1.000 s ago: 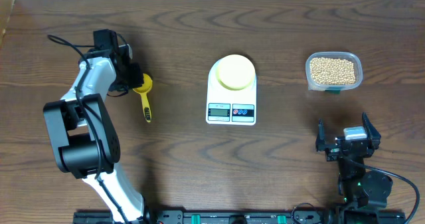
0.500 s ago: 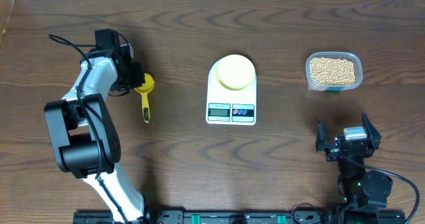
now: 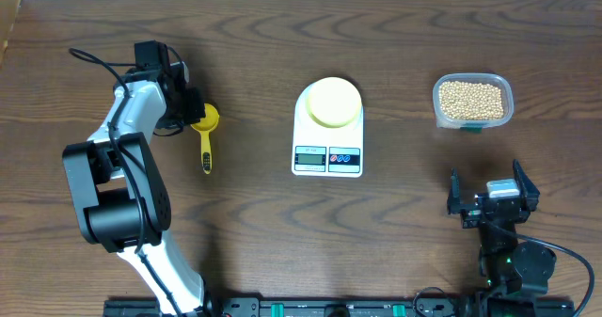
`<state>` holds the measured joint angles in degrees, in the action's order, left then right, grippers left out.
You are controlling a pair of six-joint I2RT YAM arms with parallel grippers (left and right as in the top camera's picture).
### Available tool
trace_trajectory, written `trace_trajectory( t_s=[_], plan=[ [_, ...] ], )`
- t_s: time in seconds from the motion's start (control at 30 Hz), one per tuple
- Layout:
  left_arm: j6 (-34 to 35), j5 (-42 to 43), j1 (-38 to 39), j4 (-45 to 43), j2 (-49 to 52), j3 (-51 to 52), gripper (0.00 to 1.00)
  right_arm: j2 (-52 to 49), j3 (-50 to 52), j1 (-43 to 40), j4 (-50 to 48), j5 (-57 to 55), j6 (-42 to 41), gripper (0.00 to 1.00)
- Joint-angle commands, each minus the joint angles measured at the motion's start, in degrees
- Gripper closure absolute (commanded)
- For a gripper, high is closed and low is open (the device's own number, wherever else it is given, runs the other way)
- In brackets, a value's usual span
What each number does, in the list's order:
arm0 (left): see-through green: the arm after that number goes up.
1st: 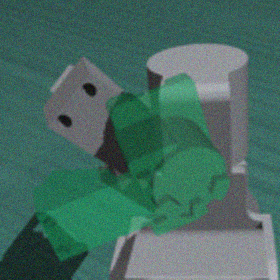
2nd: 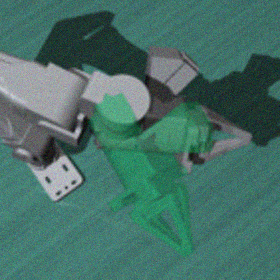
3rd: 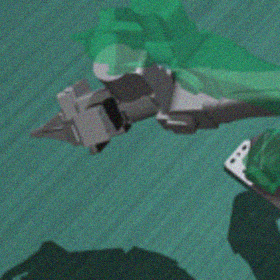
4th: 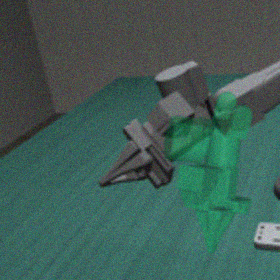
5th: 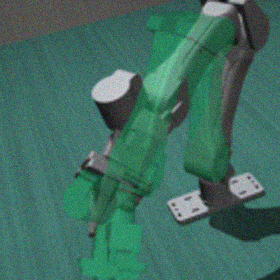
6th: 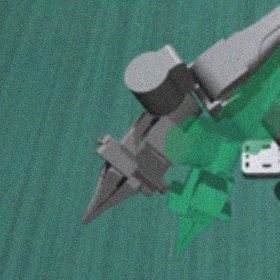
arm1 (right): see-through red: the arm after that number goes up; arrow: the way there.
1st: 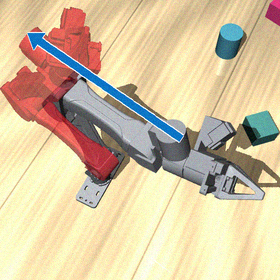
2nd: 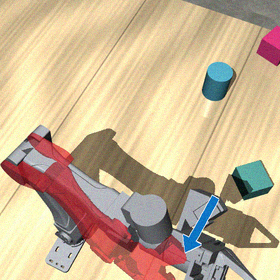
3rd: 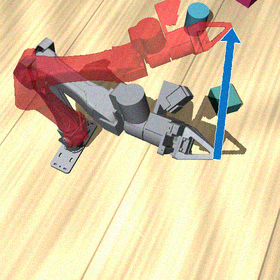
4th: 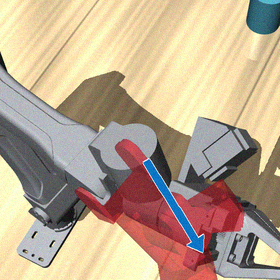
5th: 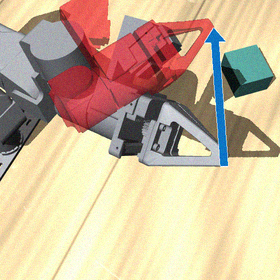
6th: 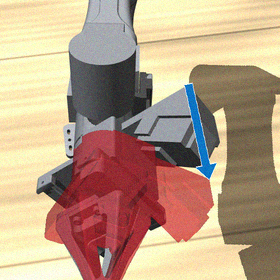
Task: Scoop item into bowl and weigh 50g on scale
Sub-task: 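Close the left gripper on the yellow scoop's cup rim, then lift the yellow scoop with the left gripper toward the scale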
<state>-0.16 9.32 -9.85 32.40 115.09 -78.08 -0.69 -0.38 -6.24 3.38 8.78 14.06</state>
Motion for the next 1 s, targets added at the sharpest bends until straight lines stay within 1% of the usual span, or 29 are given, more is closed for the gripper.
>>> trace_trajectory(
  t_s=[0.0, 0.33, 0.4, 0.43, 0.6, 0.7, 0.77, 0.97],
  plan=[
    [0.0, 0.1, -0.1, -0.2, 0.8, 1.2, 0.81, 0.4, 0.1, 0.2, 0.2, 0.4, -0.7, 0.01],
    [0.1, 0.1, -0.1, -3.5, 0.8, 4.0, 0.81, 0.4, 0.1, 0.2, 0.2, 0.4, -0.7, 0.01],
    [0.1, 0.1, -0.1, -4.0, 0.8, 4.0, 0.9, 0.4, 0.1, 0.2, 0.2, 0.4, -0.7, 0.01],
    [0.1, 0.1, -0.1, -4.3, 0.8, 4.0, 0.92, 0.4, 0.1, 0.2, 0.2, 0.4, -0.7, 0.01],
    [2.1, 0.2, -0.1, -5.3, 0.7, 4.0, 0.93, 0.4, 0.1, 0.2, 0.2, 0.3, -0.7, 0.01],
    [4.9, 0.2, -0.1, -5.5, -1.0, 3.9, 0.92, 0.4, 0.1, 0.2, 0.2, 0.4, -0.7, 0.01],
    [8.1, 0.2, -0.1, -5.5, -3.6, 3.8, 0.93, 0.4, 0.1, 0.2, 0.2, 0.4, -0.7, 0.01],
    [21.9, 0.2, -0.1, -5.5, -15.6, 3.8, 0.93, 0.4, 0.1, 0.2, 0.2, 0.3, -0.7, 0.01]
  ],
)
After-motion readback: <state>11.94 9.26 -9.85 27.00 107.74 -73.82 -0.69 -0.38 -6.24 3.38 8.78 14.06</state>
